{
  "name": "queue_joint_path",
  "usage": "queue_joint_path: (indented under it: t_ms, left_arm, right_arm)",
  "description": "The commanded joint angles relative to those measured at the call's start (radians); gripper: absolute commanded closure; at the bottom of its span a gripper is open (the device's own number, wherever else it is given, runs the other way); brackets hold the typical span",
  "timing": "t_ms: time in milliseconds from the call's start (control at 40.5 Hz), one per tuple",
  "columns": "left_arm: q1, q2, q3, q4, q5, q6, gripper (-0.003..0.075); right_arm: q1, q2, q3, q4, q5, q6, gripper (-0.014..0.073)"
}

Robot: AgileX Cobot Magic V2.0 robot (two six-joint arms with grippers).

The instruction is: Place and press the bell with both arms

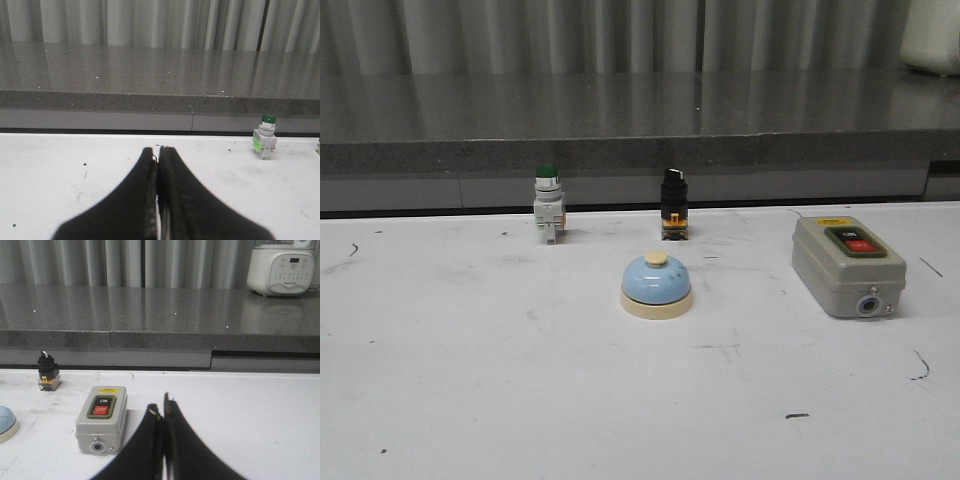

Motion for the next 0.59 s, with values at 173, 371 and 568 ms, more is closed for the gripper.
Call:
queue_joint_path:
  t_ms: [173,371,568]
  left_arm:
    - [-0.007,-0.016,0.023,-0.007,-0.087,-0.004,0.0740]
    - [-0.007,-0.016,0.023,-0.007,-0.087,-0.004,0.0740]
    - [-0.007,-0.016,0.023,-0.007,-0.087,-0.004,0.0740]
  right_arm:
    - [-0.007,-0.018,-0.007,0.000,-0.079,0.005,0.0663]
    - [-0.007,-0.018,-0.007,0.000,-0.080,0.009,0.0663]
    - [-0.007,-0.017,-0.007,0.000,-0.080,0.009,0.0663]
